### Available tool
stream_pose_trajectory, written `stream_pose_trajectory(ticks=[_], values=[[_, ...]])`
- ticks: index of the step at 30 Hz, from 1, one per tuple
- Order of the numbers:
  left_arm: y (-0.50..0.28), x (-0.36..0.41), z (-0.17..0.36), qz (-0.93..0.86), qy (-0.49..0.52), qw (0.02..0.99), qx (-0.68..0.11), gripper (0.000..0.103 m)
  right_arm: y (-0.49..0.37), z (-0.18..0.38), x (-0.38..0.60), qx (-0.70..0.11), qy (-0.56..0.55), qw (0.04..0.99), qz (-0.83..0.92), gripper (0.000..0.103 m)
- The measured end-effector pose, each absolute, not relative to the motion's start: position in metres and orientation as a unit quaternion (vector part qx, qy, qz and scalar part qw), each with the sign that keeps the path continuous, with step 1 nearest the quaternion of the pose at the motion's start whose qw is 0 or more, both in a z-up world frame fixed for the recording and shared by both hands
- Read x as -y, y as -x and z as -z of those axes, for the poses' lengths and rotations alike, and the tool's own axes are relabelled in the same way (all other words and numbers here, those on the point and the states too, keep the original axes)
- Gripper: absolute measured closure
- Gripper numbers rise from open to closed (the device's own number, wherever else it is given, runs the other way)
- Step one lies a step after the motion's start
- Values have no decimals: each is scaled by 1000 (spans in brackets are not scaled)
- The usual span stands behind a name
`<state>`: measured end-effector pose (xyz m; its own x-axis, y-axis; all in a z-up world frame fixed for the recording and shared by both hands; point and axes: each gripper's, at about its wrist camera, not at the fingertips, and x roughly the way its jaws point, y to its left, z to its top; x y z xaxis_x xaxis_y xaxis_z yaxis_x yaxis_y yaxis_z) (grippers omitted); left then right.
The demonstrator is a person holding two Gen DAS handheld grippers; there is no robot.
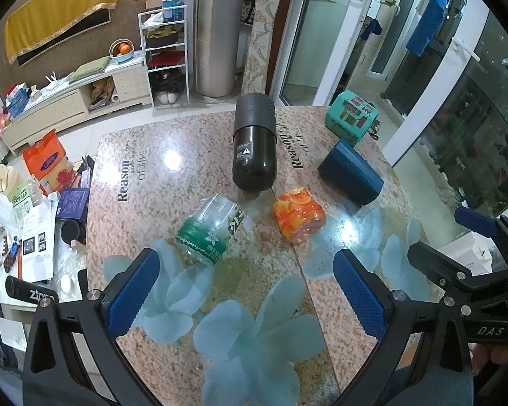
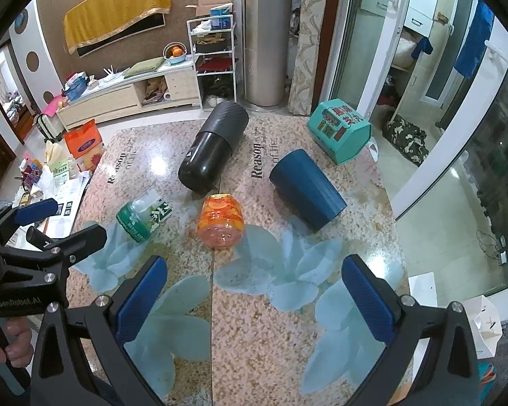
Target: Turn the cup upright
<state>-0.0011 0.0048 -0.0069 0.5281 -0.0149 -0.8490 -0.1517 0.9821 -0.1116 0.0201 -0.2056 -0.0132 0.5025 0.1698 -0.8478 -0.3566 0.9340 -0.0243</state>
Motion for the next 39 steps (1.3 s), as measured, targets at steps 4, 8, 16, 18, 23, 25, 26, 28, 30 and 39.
stream_pose_trajectory(ticks=[4,8,16,18,23,25,26,28,30,39], values=[[0,-5,7,-38,86,869,-486,0,-20,13,206,-475,99,861,-150,0],[-1,-6,7,-35,84,868,-489,0,-21,13,206,-477,99,860,-150,0],[-4,-6,11,-23,96,864,-494,0,-27,18,209,-486,116,853,-152,0],[-7,-5,13,-24,99,862,-497,0,-30,20,211,-490,119,850,-154,0],[-17,-3,23,-29,107,856,-505,0,-48,28,222,-504,134,837,-166,0],[-22,-3,27,-31,115,852,-510,0,-61,34,226,-512,143,829,-173,0],[-24,-3,30,-34,120,850,-512,0,-67,36,228,-515,147,826,-176,0],[-28,-2,37,-40,126,845,-518,0,-77,39,231,-520,155,820,-182,0],[-33,-1,44,-48,132,839,-526,0,-90,43,233,-523,166,814,-189,0],[-43,5,63,-73,157,820,-545,0,-152,78,225,-543,214,776,-240,0]])
